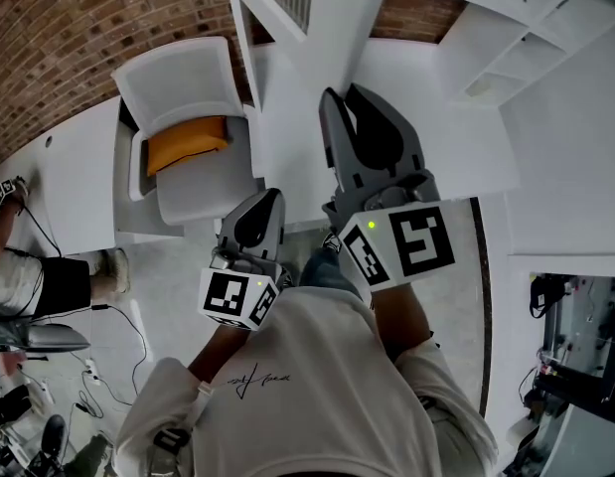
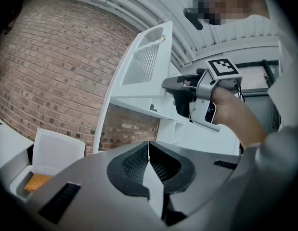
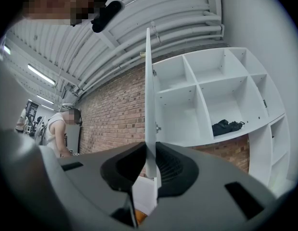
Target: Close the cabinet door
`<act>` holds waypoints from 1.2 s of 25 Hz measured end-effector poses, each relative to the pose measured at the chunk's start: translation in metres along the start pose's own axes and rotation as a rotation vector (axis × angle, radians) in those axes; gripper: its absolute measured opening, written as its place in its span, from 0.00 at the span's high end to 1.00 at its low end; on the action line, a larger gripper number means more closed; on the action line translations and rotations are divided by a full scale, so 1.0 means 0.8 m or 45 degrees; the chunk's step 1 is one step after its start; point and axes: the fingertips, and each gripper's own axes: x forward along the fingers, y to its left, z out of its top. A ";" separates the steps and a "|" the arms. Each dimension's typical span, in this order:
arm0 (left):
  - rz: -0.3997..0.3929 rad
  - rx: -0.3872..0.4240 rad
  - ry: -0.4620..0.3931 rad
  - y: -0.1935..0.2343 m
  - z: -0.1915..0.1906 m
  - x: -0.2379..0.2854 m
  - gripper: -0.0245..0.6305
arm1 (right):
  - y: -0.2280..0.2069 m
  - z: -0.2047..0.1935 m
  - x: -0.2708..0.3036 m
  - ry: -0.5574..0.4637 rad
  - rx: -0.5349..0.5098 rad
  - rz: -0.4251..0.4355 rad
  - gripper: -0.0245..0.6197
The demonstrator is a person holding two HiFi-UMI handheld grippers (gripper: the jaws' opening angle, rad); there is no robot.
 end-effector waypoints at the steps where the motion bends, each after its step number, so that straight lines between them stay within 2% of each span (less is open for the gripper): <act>1: -0.005 0.002 0.002 -0.001 0.000 0.002 0.94 | -0.001 0.000 0.000 0.002 -0.002 -0.001 0.86; 30: -0.049 -0.008 0.047 -0.014 -0.010 0.052 0.94 | -0.053 0.000 -0.001 0.018 0.019 0.008 0.86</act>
